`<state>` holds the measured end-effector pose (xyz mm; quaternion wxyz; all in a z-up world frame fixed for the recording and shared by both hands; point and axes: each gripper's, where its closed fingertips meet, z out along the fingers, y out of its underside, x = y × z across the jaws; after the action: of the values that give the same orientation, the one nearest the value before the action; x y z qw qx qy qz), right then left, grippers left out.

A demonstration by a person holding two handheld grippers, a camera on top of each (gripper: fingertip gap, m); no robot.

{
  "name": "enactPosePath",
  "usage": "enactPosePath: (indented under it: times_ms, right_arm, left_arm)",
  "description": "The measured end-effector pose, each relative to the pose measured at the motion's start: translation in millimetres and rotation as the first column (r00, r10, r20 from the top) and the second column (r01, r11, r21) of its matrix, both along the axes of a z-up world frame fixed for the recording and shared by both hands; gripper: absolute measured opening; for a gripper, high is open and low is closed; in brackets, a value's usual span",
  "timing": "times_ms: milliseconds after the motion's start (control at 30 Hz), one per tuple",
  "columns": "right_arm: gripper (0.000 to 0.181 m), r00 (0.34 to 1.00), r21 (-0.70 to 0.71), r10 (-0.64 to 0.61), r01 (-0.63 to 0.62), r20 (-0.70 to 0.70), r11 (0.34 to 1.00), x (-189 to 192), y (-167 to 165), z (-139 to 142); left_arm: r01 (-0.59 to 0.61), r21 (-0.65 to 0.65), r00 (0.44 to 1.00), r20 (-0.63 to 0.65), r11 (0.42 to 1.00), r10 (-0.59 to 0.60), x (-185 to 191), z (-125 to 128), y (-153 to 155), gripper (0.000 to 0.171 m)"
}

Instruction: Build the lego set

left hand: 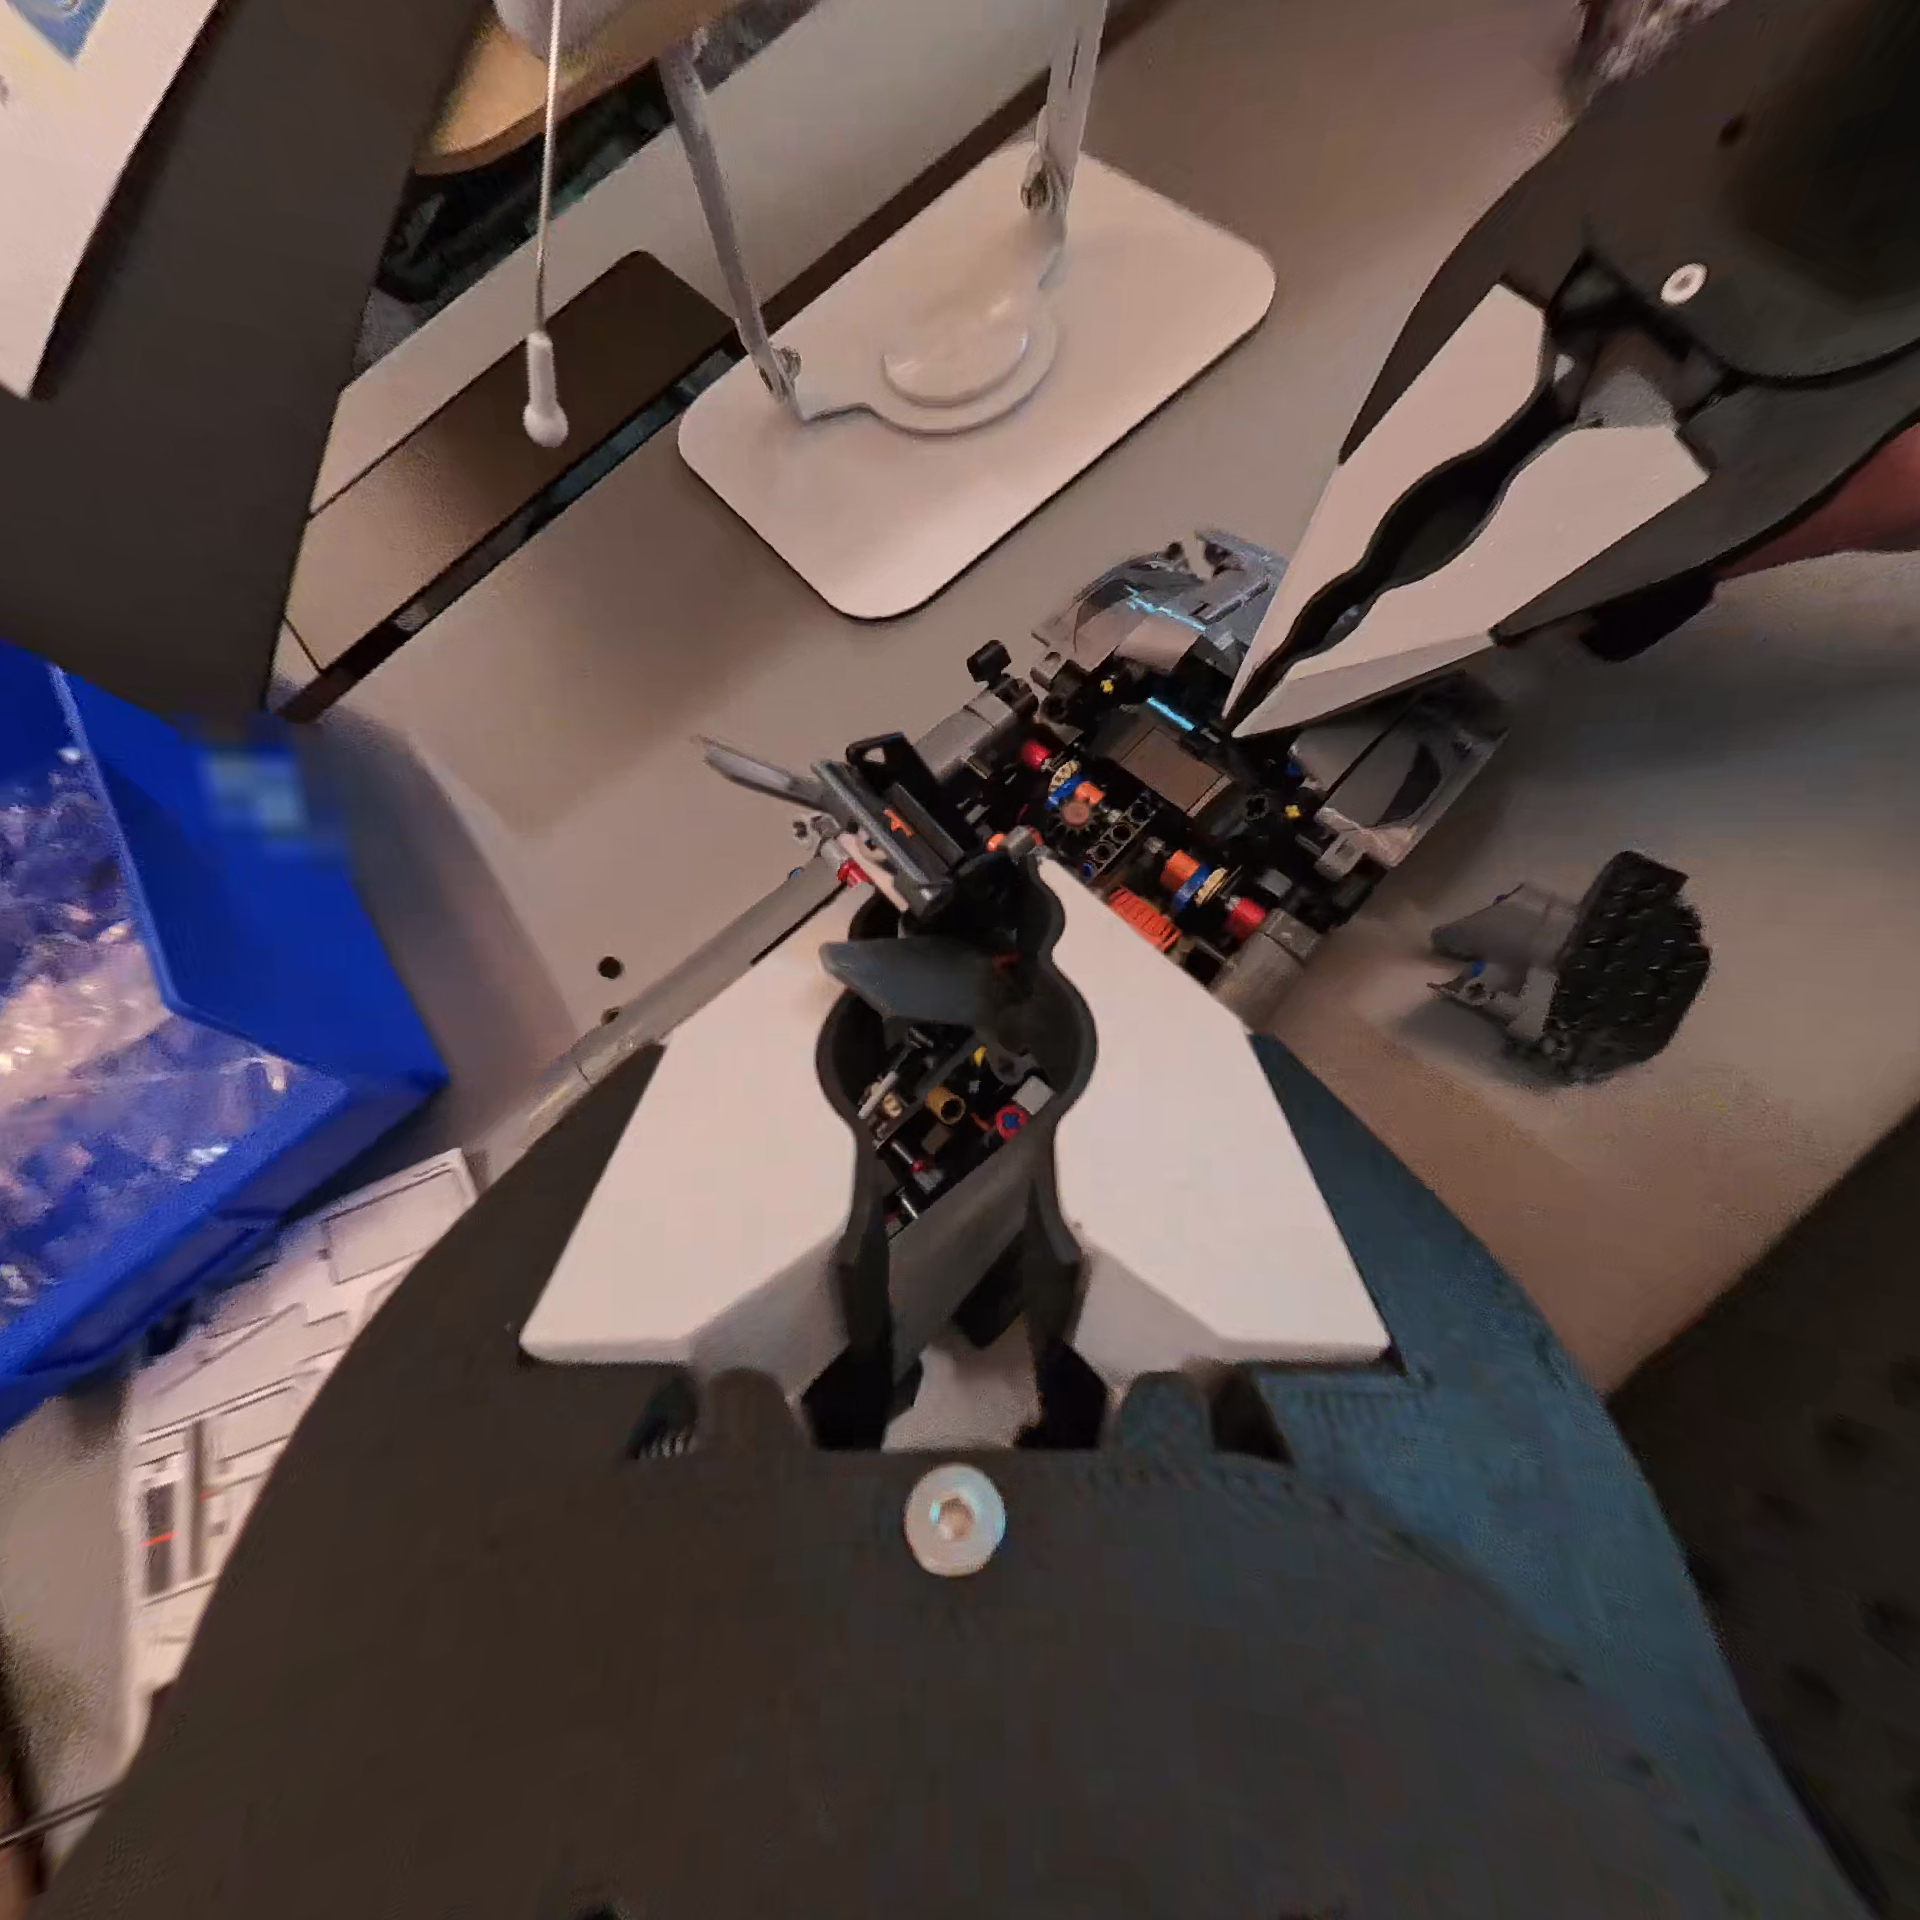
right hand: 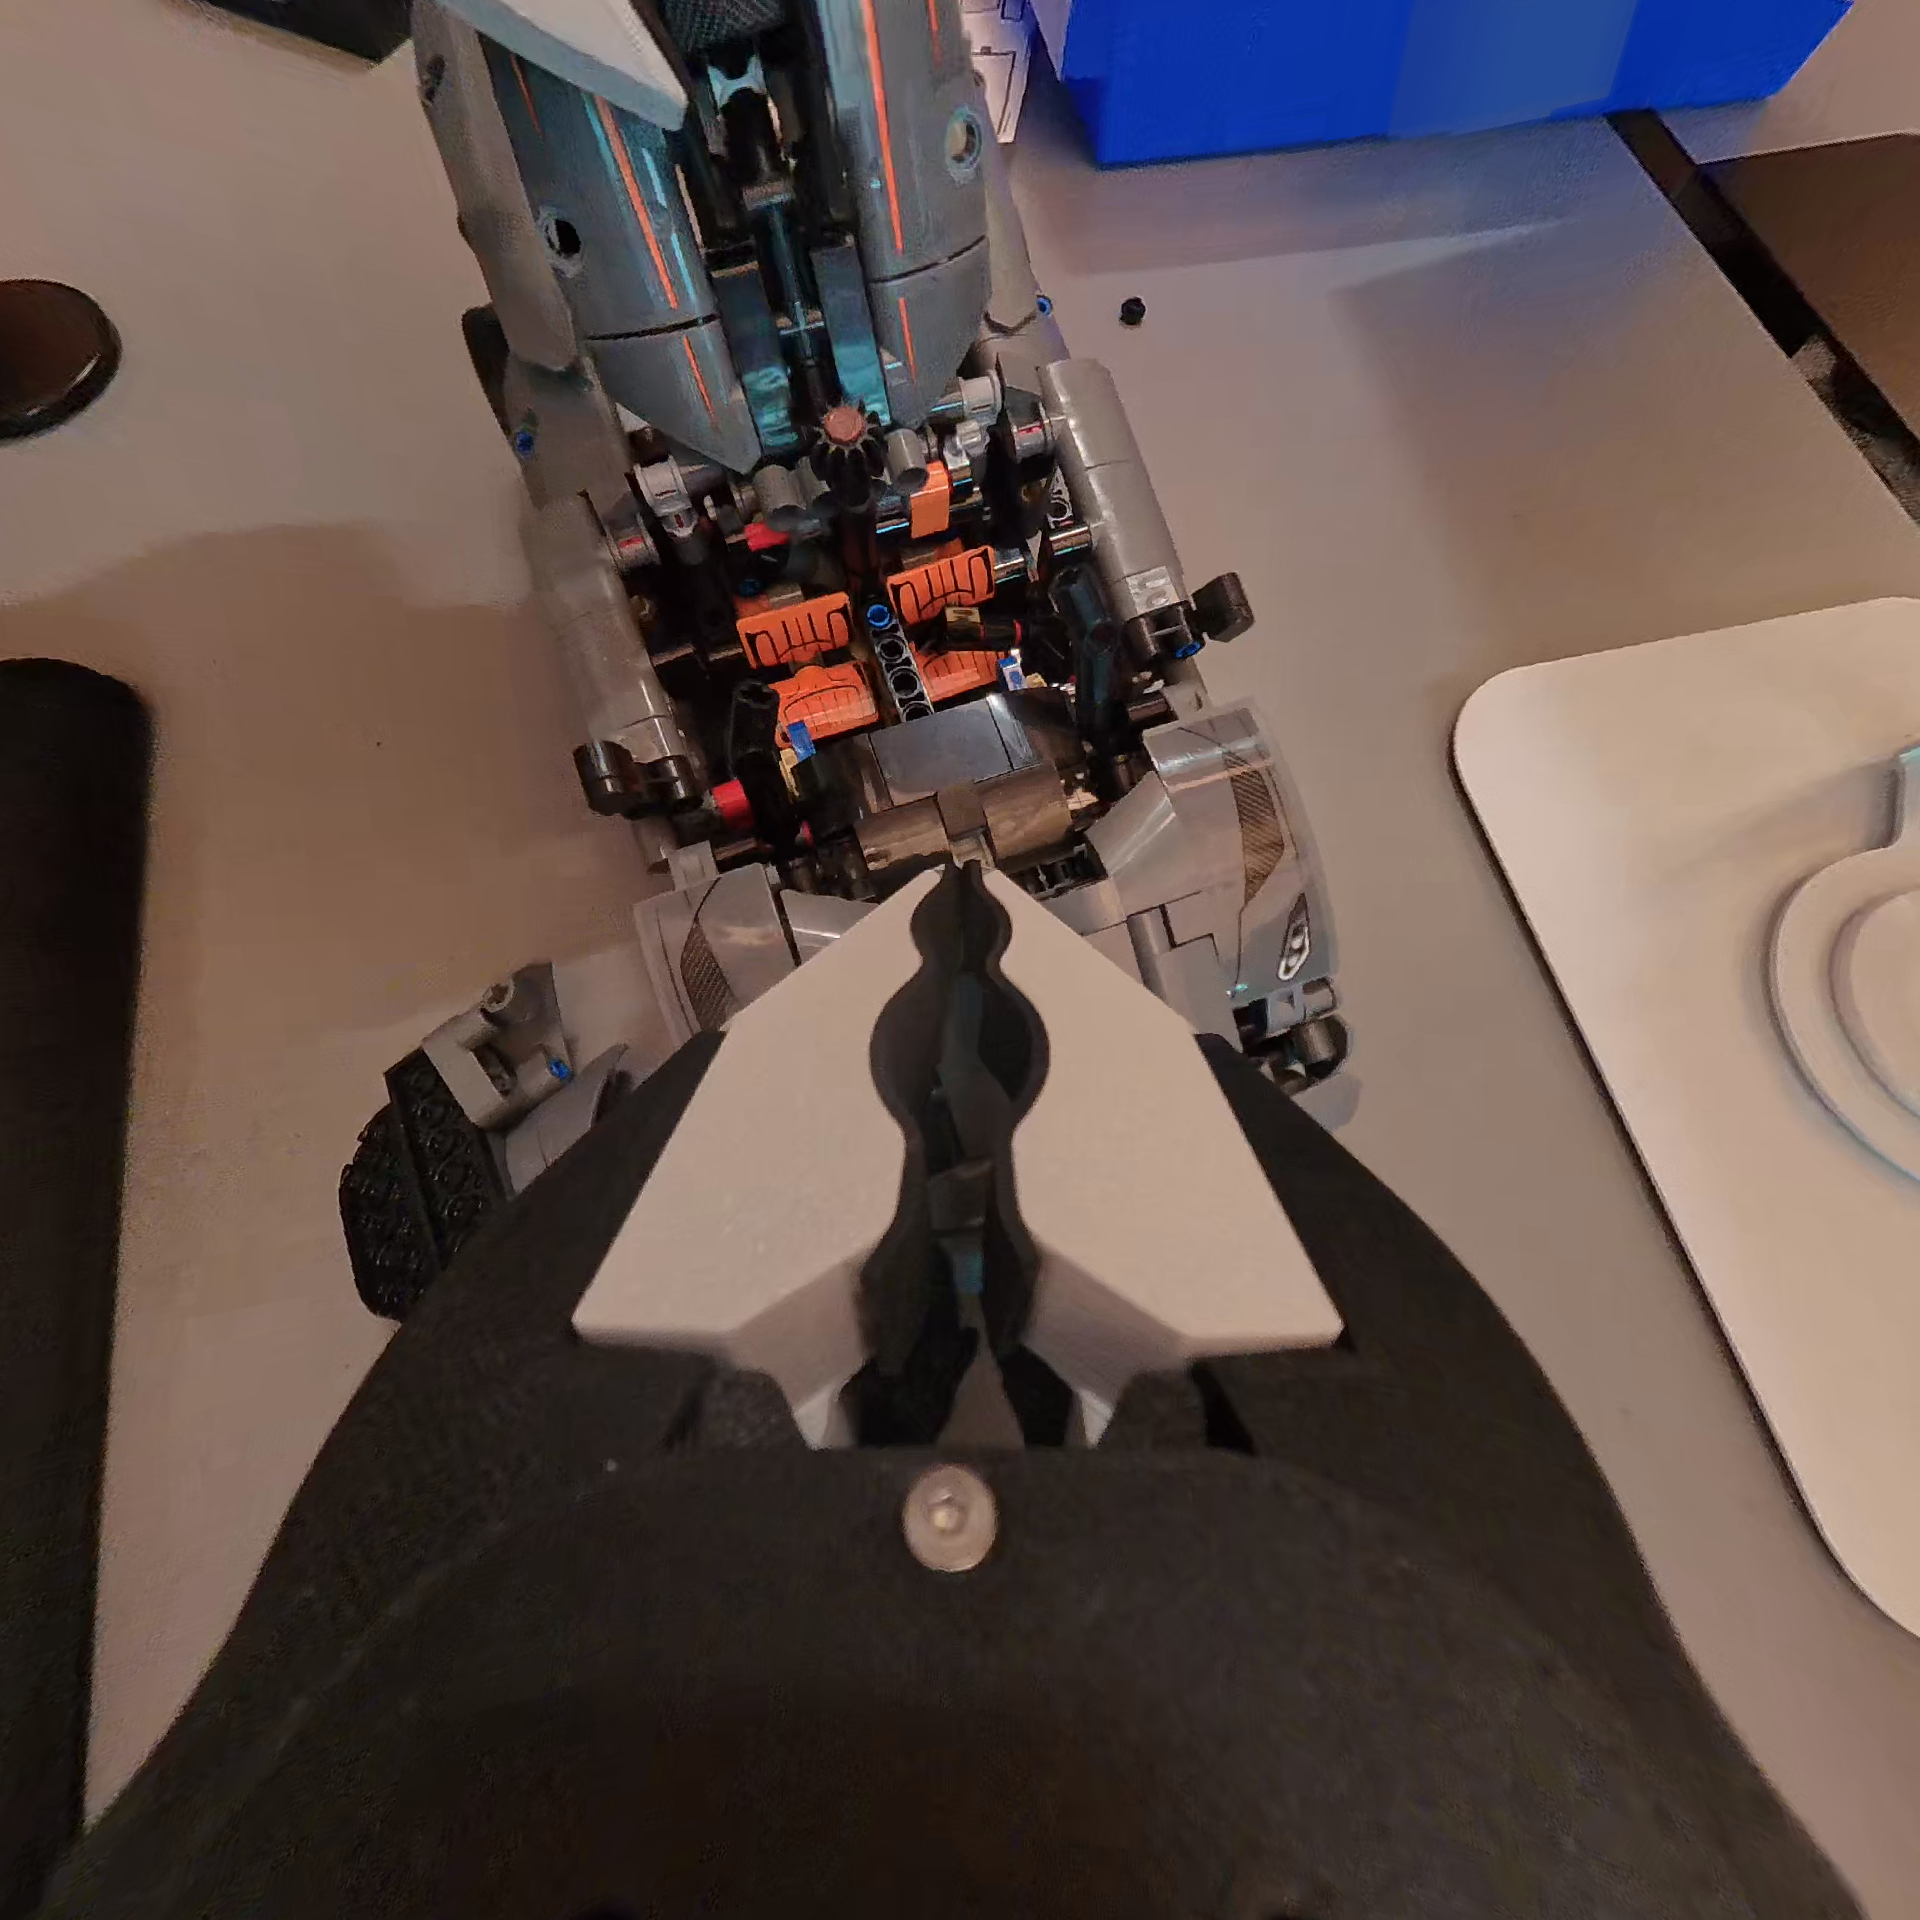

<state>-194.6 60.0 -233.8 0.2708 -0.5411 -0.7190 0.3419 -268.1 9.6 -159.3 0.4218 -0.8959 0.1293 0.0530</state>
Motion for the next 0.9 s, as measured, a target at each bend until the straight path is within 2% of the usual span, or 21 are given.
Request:
enactPosePath:
  times_ms: [100, 133, 200, 300, 367, 433, 500, 567, 667, 733, 833, 900]
  right_arm:
    - [0.000, 1.000, -0.002, -0.002, 0.002, 0.002, 1.000, 1.0, 1.1, -0.1]
    - [0.000, 1.000, -0.002, -0.002, 0.002, 0.001, 1.000, 1.1, 1.2, 0.0]
    - [0.000, 1.000, -0.007, -0.001, 0.001, 0.000, 1.000, 1.0, 0.8, -0.1]
    - [0.000, 1.000, -0.010, 0.003, -0.003, -0.001, 1.000, -0.4, -0.3, -0.2]
    - [0.000, 1.000, -0.006, 0.005, -0.005, 0.000, 1.000, -1.1, -0.9, -0.3]
    - [0.000, 1.000, -0.015, 0.003, -0.003, 0.000, 1.000, -1.4, -1.3, -0.4]
    - [0.000, 1.000, -0.023, 0.003, -0.003, 0.000, 1.000, -1.2, -1.0, -0.5]
    - [0.000, 1.000, -0.025, 0.002, -0.002, -0.001, 1.000, -1.5, -1.1, -0.5]
    - [0.000, 1.000, -0.035, 0.001, -0.001, -0.001, 0.999, -2.0, -1.4, -0.7]
    - [0.000, 1.000, -0.032, 0.002, -0.002, -0.002, 0.999, -2.9, -1.9, -0.8]
    - [0.000, 1.000, -0.033, 0.002, -0.002, -0.001, 0.999, -2.7, -1.7, -0.8]
    - [0.000, 1.000, -0.036, 0.004, -0.004, 0.001, 0.999, -2.3, -1.6, -0.8]
  left_arm:
    - [0.013, -0.046, 0.996, -0.087, 0.999, -0.017, 1.8, 0.1, 4.7, 0.021]
    - [0.025, -0.038, 0.997, -0.079, 0.999, -0.028, 1.5, 0.3, 5.1, 0.021]
    - [0.042, -0.017, 0.998, 0.046, 0.999, -0.041, -2.5, -1.2, 2.0, 0.021]
    - [0.030, 0.038, 0.968, 0.247, 0.999, -0.039, -9.0, -5.8, -3.9, 0.020]
    - [-0.011, 0.072, 0.914, 0.405, 0.997, -0.019, -13.8, -10.3, -5.2, 0.020]
    - [-0.043, 0.095, 0.837, 0.547, 0.995, -0.016, -18.9, -13.6, -5.6, 0.019]
    - [-0.056, 0.107, 0.789, 0.614, 0.993, -0.022, -22.5, -15.3, -6.1, 0.019]
    - [-0.057, 0.121, 0.774, 0.632, 0.991, -0.033, -24.5, -16.3, -7.2, 0.018]
    - [-0.083, 0.138, 0.667, 0.744, 0.987, -0.048, -31.3, -21.4, -13.1, 0.017]
    - [-0.086, 0.142, 0.673, 0.738, 0.986, -0.048, -32.2, -22.4, -17.0, 0.016]
    - [-0.077, 0.132, 0.721, 0.692, 0.988, -0.036, -29.6, -19.1, -16.3, 0.015]
    - [-0.040, 0.113, 0.823, 0.567, 0.993, -0.031, -23.3, -15.9, -15.0, 0.016]
